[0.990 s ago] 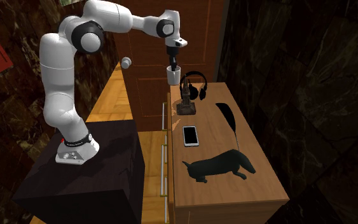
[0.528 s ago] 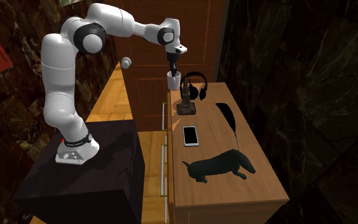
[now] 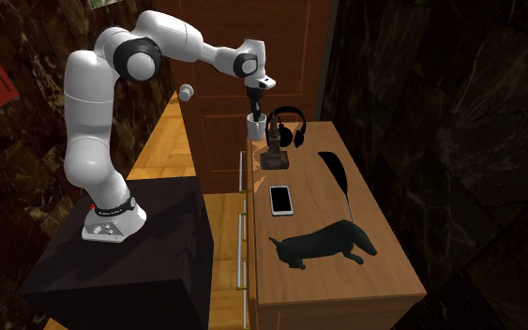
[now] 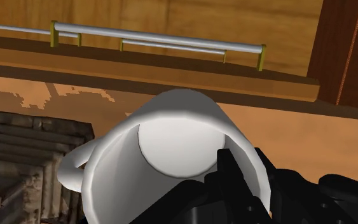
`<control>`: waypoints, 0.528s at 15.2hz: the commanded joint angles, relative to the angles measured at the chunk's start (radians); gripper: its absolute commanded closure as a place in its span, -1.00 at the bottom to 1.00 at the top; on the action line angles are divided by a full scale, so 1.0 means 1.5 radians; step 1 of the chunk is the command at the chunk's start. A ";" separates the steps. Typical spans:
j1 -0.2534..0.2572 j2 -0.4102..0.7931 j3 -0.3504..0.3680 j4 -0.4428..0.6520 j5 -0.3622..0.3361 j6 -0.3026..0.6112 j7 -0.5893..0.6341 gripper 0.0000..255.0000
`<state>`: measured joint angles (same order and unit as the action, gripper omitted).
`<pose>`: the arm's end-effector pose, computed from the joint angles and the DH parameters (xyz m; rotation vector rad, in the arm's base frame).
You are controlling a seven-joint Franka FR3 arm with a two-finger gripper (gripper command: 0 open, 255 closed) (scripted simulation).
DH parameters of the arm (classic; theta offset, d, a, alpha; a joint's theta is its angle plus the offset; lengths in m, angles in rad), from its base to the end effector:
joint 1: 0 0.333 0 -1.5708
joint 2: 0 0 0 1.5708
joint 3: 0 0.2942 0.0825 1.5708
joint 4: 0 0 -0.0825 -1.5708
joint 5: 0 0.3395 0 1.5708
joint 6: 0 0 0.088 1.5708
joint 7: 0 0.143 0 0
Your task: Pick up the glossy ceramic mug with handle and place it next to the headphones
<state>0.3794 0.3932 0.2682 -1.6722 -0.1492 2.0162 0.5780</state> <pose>0.5008 0.3453 0.3446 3.0913 0.1833 -0.0141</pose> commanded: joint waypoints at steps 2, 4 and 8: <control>0.001 0.011 -0.002 -0.012 -0.004 0.023 0.003 1.00; 0.001 0.014 -0.002 -0.016 -0.005 0.030 0.004 1.00; 0.001 0.014 -0.002 -0.016 -0.005 0.030 0.004 1.00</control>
<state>0.3812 0.4147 0.2647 -1.6959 -0.1573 2.0607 0.5844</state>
